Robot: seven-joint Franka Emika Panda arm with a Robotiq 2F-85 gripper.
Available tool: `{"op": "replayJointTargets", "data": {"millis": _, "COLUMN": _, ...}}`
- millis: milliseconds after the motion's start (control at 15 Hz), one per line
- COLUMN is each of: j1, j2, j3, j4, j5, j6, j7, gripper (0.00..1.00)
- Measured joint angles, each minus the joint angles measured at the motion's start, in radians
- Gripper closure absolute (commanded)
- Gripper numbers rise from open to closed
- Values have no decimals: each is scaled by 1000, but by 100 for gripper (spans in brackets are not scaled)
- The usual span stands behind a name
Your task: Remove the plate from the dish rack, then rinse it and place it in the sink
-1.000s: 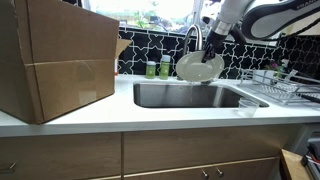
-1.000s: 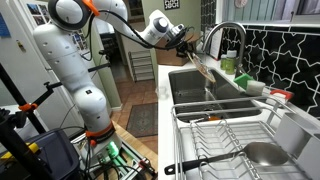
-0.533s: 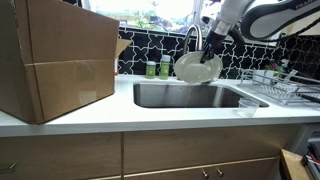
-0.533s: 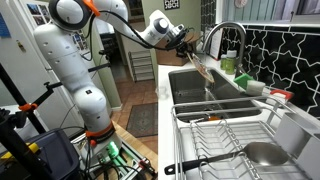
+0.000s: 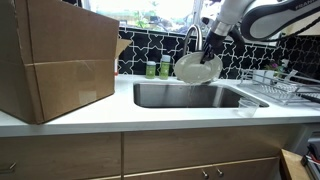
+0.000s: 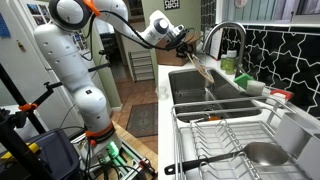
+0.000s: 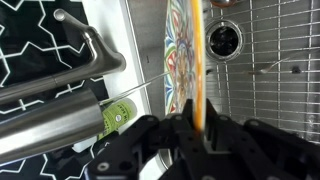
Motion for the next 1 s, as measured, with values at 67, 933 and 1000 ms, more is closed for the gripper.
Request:
{"op": "replayJointTargets", "data": {"millis": 67, "j1": 0, "j2": 1, "j3": 0, "j4": 0, "j5": 0, "j6": 0, "j7": 0, "gripper": 97}}
{"op": "replayJointTargets", "data": {"millis": 933, "j1": 1, "j2": 331, "j3": 8, "j4": 150, "j5": 438, "j6": 174, "j7": 29, "gripper": 97}}
{"op": "replayJointTargets", "data": {"millis": 1000, "j1": 0, "j2": 357, "j3": 14, "j4": 175, "j5": 463, "j6": 174, "j7": 26, "gripper": 97}}
